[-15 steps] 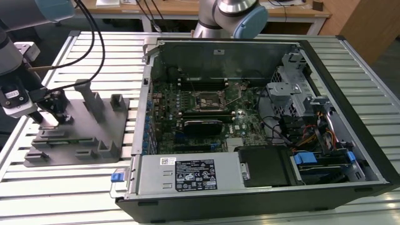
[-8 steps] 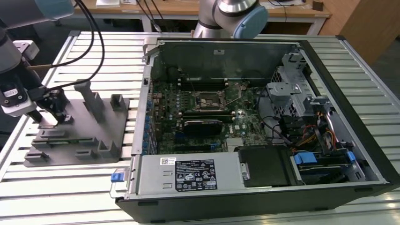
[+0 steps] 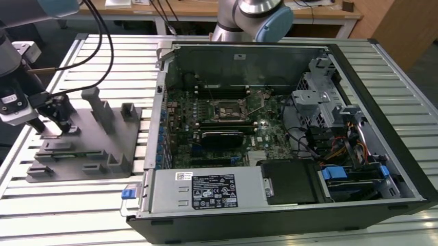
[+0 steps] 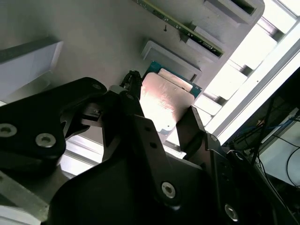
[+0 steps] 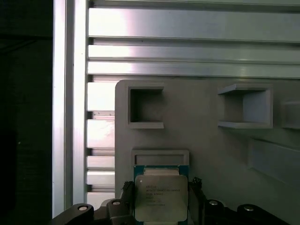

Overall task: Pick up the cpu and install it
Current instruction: 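Pick up the cpu and move it towards the insertion slot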

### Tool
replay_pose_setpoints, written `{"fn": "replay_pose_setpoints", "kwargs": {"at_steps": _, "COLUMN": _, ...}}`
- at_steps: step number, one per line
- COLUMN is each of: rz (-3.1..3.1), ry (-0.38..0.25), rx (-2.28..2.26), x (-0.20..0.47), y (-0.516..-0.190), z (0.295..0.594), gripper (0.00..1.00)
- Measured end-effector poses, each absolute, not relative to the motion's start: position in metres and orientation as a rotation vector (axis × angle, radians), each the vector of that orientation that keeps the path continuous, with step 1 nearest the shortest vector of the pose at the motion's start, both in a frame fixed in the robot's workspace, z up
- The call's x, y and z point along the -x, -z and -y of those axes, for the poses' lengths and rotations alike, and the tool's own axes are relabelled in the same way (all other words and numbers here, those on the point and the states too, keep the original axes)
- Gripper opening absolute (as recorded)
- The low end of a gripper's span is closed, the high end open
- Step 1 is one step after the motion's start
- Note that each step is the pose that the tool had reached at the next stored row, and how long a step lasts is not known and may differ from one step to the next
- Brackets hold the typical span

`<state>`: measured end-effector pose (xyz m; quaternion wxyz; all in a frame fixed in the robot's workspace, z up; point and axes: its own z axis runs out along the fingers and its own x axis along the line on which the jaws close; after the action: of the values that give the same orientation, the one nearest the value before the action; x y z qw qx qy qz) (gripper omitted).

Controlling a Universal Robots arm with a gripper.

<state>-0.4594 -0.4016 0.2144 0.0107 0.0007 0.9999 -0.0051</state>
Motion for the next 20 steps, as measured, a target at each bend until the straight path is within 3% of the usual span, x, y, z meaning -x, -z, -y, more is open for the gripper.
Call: {"fn": "replay_pose_setpoints", "kwargs": {"at_steps": 20, "rz": -3.12, "ry": 0.016, "rx": -0.002, "x": 0.459, "y": -0.23, "z": 0.402, "gripper": 0.54}}
